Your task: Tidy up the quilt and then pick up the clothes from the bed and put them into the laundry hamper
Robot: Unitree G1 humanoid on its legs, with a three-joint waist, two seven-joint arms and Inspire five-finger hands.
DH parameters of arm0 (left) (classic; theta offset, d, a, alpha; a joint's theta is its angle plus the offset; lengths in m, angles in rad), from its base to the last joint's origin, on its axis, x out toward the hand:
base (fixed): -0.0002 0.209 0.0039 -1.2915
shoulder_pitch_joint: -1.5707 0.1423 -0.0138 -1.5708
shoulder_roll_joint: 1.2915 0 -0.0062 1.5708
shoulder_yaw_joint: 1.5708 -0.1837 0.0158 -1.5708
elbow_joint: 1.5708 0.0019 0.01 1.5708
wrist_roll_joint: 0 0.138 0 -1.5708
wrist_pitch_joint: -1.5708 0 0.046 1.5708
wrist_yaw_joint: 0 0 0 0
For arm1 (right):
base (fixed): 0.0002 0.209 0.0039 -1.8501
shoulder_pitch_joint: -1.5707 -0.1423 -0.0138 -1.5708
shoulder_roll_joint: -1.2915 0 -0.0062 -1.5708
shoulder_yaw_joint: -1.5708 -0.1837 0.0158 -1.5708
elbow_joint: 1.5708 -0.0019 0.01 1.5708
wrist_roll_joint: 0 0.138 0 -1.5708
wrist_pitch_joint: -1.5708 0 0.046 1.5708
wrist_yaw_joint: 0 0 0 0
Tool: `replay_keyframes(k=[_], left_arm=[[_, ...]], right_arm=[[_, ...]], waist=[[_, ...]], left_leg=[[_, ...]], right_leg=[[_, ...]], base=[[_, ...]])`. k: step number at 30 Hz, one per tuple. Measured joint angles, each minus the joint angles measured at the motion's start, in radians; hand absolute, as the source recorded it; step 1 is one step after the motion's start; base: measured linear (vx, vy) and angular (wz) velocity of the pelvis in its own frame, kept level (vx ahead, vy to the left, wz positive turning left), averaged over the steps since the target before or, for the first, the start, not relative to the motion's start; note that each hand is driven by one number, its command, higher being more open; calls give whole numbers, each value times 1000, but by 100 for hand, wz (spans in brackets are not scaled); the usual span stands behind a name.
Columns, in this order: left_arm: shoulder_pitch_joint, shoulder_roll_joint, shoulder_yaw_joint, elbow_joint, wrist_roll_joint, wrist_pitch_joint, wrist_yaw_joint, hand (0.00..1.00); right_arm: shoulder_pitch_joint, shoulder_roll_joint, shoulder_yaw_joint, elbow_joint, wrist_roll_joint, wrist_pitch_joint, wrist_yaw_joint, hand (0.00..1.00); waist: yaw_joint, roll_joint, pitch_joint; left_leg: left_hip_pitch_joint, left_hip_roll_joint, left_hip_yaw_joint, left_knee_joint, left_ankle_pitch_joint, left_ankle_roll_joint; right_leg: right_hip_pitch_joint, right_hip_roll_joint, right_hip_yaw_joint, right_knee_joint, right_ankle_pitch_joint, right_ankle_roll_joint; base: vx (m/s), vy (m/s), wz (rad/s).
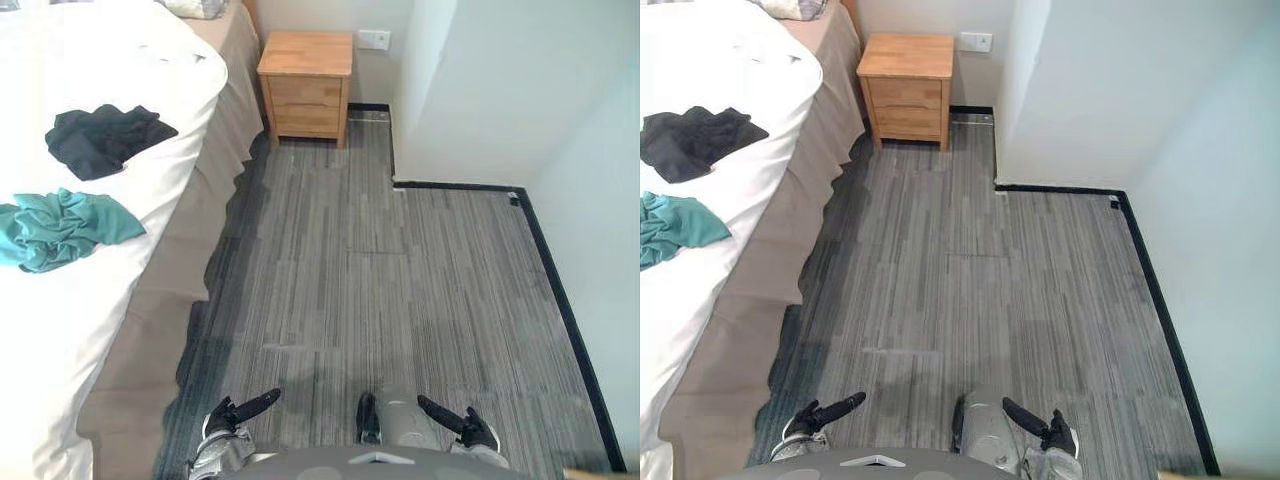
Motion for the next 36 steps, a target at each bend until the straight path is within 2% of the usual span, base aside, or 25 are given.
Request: replay_keyframes(k=[1, 2, 3, 5, 7, 8, 10, 11, 12, 14, 16, 17, 18, 19, 20, 21, 23, 24, 27, 29, 30, 31, 32, 34, 36], left_arm=[[0, 0, 5, -1, -5, 0, 0, 100], [-1, 5, 4, -7, -28, 0, 1, 100], [-3, 8, 1, -25, -39, -1, 2, 100], [-2, 11, -8, -47, -45, -12, 3, 100], [-3, 15, -28, -56, -66, -26, 3, 100], [-11, 29, -36, -55, -87, -24, 9, 100], [-10, 42, -79, -53, -101, -26, 17, 100], [-10, 44, -97, -47, -103, -28, 19, 100], [-27, 57, -100, -35, -100, -25, 18, 100], [-39, 66, -116, -30, -65, -29, 15, 100], [-41, 77, -110, -24, -66, -21, 8, 100], [-41, 88, -111, -11, -66, -21, 9, 100], [-41, 95, -114, 0, -66, -17, 14, 100], [-39, 106, -120, 12, -62, -12, 14, 100], [-37, 115, -126, 22, -61, -6, 14, 100], [-33, 128, -141, 43, -45, 3, 15, 100], [-25, 131, -170, 54, -20, 4, 15, 100], [-23, 136, -198, 54, -20, 2, 11, 100], [-24, 128, -207, 54, -22, 5, 9, 100], [-24, 119, -221, 51, -22, 2, 10, 100], [-24, 117, -223, 50, -22, 0, 10, 100], [-21, 101, -202, 48, -22, 0, 11, 100], [-18, 78, -168, 42, -23, 1, 11, 100], [-10, 40, -85, 29, -23, -2, 4, 100], [3, 24, -70, 19, -25, -3, 7, 100]], right_arm=[[1, -2, 1, 0, 0, 0, 0, 100], [2, -3, 5, 2, 2, 0, -3, 100], [3, 1, 21, 4, 2, 0, -6, 100], [8, 9, 29, 14, 2, 1, -5, 100], [-13, 3, 28, 48, 1, 6, -3, 100], [-36, 4, 26, 84, 1, 10, -6, 100], [-41, 9, 19, 101, 1, 10, -5, 100], [-37, 7, 13, 101, 0, 10, 0, 100], [-40, 23, 16, 112, 0, 11, 0, 100], [-44, 26, 17, 110, -2, 5, 5, 100], [-39, 42, 5, 117, -3, 7, 2, 100], [-37, 55, -10, 118, -3, 6, 0, 100], [-33, 53, -9, 120, -3, 5, 3, 100], [-31, 55, -9, 120, -3, 5, 6, 100], [-30, 56, -9, 120, -3, 5, 9, 100], [-25, 55, -7, 118, -3, 6, 14, 100], [-7, 53, -2, 103, 1, 5, 16, 100], [-3, 59, -9, 82, 13, -8, 17, 100], [-11, 52, -9, 78, 27, -17, 21, 100], [-12, 44, -8, 71, 29, -20, 21, 100], [-13, 43, -8, 68, 29, -20, 21, 100], [-9, 42, -7, 56, 31, -20, 22, 100], [-11, 34, -6, 54, 26, -18, 25, 100], [-23, 11, 25, 48, 24, -12, 4, 100], [-21, 5, 22, 51, 25, -6, -3, 100]], waist=[[4, -4, 8], [8, 3, 12], [15, -13, 18], [22, -32, 12], [23, -34, 14], [25, -52, 25], [25, -67, 30], [30, -61, 29], [40, -89, 24], [38, -99, 20], [43, -121, 10], [45, -140, 6], [43, -150, 10], [35, -155, 13], [25, -154, 16], [5, -155, 17], [-13, -141, 13], [-18, -138, 15], [-35, -124, 22], [-40, -95, 27], [-40, -94, 26], [-41, -89, 25], [-38, -69, 27], [-12, -52, 28], [-26, -36, 27]], left_leg=[[-46, 11, 3, 107, 28, -22], [-123, 28, 56, 283, 4, -16], [-182, 40, 134, 373, -46, 2], [-275, 35, 225, 370, -114, 27], [-357, 13, 292, 266, -183, 37], [-371, -38, 336, 108, -215, 60], [-368, -118, 398, -259, -146, 102], [-364, -144, 406, -465, 15, 145], [-345, -178, 433, -490, 41, 180], [-366, -179, 435, -456, -5, 201], [-340, -195, 457, -447, -36, 231], [-289, -220, 474, -485, -51, 243], [-215, -243, 480, -526, -81, 240], [-156, -260, 479, -550, -102, 240], [-121, -269, 476, -563, -117, 237], [-54, -280, 465, -577, -142, 230], [42, -284, 443, -626, -158, 223], [107, -280, 418, -665, -161, 217], [170, -243, 365, -688, -176, 193], [194, -182, 310, -698, -199, 166], [197, -173, 299, -703, -206, 156], [198, -155, 273, -706, -226, 134], [202, -130, 260, -707, -234, 120], [194, -121, 257, -658, -215, 112], [186, -116, 223, -561, -214, 111]], right_leg=[[42, 15, -1, -33, 2, -5], [134, 35, 0, -99, 11, -20], [219, 37, 5, -167, 13, -21], [331, 27, 10, -267, 17, -14], [416, 18, 17, -337, 25, -1], [457, -13, 23, -351, 26, 1], [505, -57, 29, -369, 26, 2], [534, -66, 43, -397, 24, 4], [554, -93, 73, -420, 39, 18], [527, -98, 122, -423, 127, 28], [506, -124, 197, -365, 186, 50], [466, -139, 241, -254, 208, 71], [414, -151, 278, -69, 242, 124], [357, -156, 310, 101, 294, 203], [315, -154, 330, 221, 305, 229], [238, -157, 319, 425, 300, 225], [132, -191, 214, 558, 237, 156], [65, -212, 129, 533, 134, 129], [13, -183, 45, 294, 52, 93], [-31, -114, 78, -53, 84, 107], [-46, -109, 99, -133, 109, 111], [-61, -106, 128, -203, 229, 123], [-61, -84, 132, -190, 268, 112], [-112, -94, 123, -10, 137, 77], [-78, -113, 87, 50, 63, 61]], base=[[387, -243, -12], [397, -182, -19], [397, -168, -18], [395, -126, -4], [561, -44, -11], [629, 38, -24], [538, 76, -29], [544, 127, -42], [550, 128, -35], [546, 169, -13], [548, 210, -7], [596, 222, -18], [574, 209, -19], [458, 165, -11], [337, 98, 9], [400, 98, 25], [449, 64, 35], [515, -34, 45], [372, -123, 61], [342, -259, 84], [338, -322, 88], [381, -381, 71], [396, -393, 53], [401, -414, 26], [344, -355, 59]])
